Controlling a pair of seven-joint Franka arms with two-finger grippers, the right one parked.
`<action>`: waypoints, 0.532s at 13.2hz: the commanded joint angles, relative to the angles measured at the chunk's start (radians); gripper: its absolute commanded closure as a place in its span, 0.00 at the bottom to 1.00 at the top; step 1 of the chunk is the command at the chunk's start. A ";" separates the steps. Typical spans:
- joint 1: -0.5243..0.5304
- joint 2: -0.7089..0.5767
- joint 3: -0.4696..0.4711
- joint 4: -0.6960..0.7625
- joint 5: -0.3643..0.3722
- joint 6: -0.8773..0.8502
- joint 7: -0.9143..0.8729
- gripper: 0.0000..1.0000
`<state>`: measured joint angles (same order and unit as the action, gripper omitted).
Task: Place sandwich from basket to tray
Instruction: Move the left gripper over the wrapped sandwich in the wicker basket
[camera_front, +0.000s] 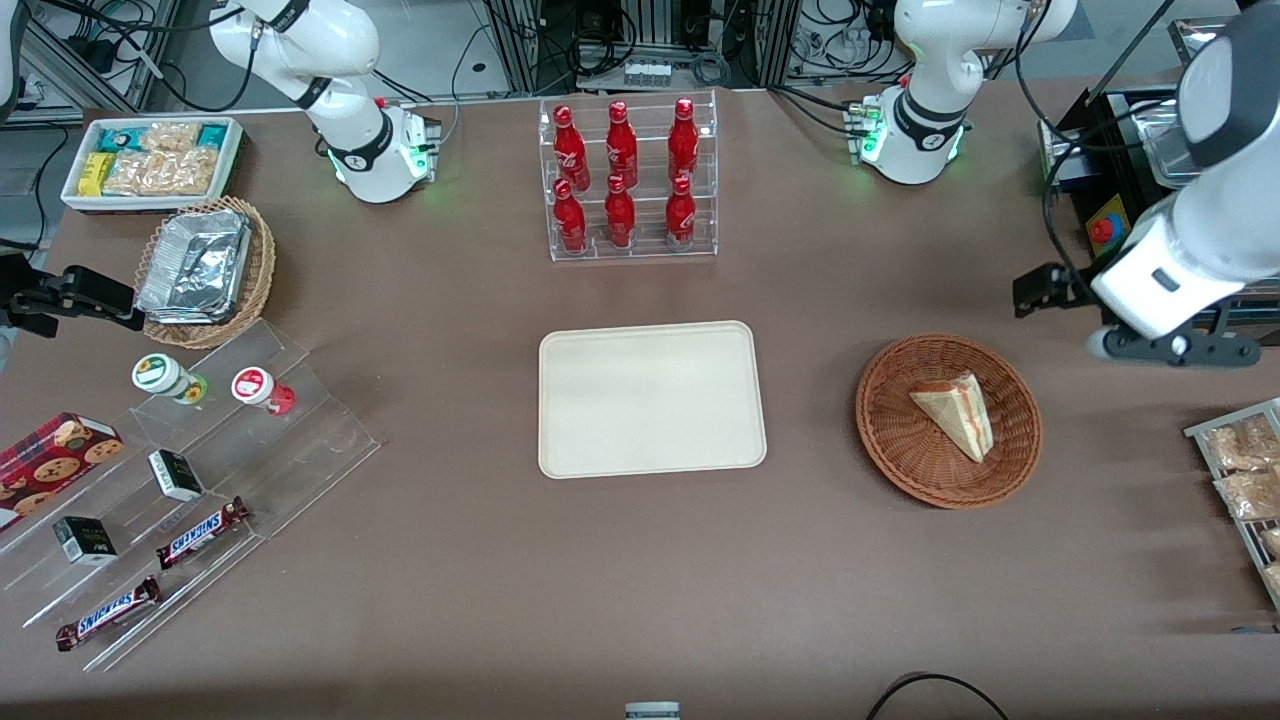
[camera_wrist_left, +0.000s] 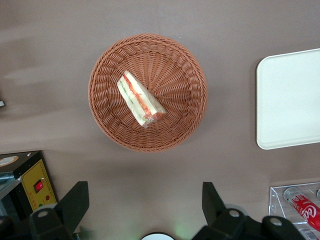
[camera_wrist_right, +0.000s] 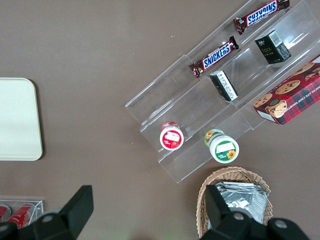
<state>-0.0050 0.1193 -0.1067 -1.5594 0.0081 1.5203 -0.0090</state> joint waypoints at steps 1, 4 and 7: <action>0.008 0.036 0.015 -0.025 0.007 0.061 0.004 0.00; 0.008 0.027 0.030 -0.132 0.007 0.179 -0.009 0.00; 0.007 0.026 0.030 -0.195 0.007 0.244 -0.191 0.00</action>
<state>-0.0014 0.1720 -0.0710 -1.7007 0.0084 1.7209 -0.0602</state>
